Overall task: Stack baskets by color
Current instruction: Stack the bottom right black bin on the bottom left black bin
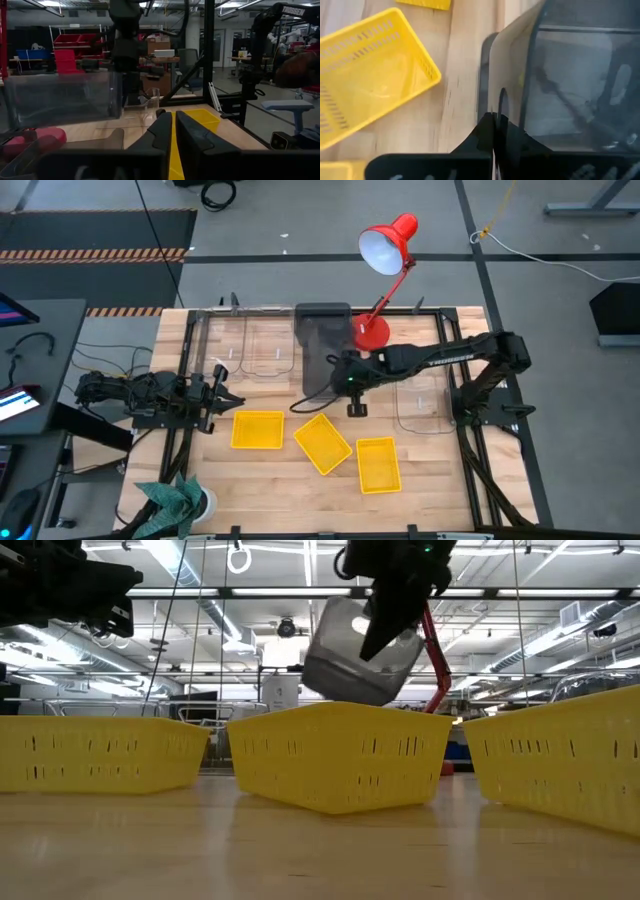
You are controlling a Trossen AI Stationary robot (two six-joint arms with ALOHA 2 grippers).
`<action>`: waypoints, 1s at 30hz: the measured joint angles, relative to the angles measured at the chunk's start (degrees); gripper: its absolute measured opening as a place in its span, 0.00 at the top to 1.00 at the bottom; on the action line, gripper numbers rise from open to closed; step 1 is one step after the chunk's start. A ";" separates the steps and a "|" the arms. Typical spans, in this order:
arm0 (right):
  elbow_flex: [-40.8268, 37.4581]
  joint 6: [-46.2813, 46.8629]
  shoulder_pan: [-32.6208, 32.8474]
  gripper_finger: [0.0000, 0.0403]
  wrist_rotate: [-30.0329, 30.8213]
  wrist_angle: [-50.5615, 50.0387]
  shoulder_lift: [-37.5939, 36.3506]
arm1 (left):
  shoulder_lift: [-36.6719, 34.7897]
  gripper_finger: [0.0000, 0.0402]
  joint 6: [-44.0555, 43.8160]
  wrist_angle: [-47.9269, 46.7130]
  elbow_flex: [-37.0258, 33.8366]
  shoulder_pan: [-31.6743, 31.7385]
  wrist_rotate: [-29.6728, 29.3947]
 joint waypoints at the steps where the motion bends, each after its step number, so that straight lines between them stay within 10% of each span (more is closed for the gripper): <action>1: 1.01 -0.11 -0.20 0.99 -0.41 0.16 1.18 | 0.00 0.92 -0.01 0.00 0.00 0.01 0.01; 12: 17.75 2.44 -1.81 0.99 -0.79 -8.74 16.96 | 0.00 0.93 -0.01 -0.03 0.00 0.01 0.01; 30: 17.49 9.10 -1.20 0.98 -2.59 -13.66 19.50 | 0.00 0.94 -0.01 0.00 0.00 0.00 0.01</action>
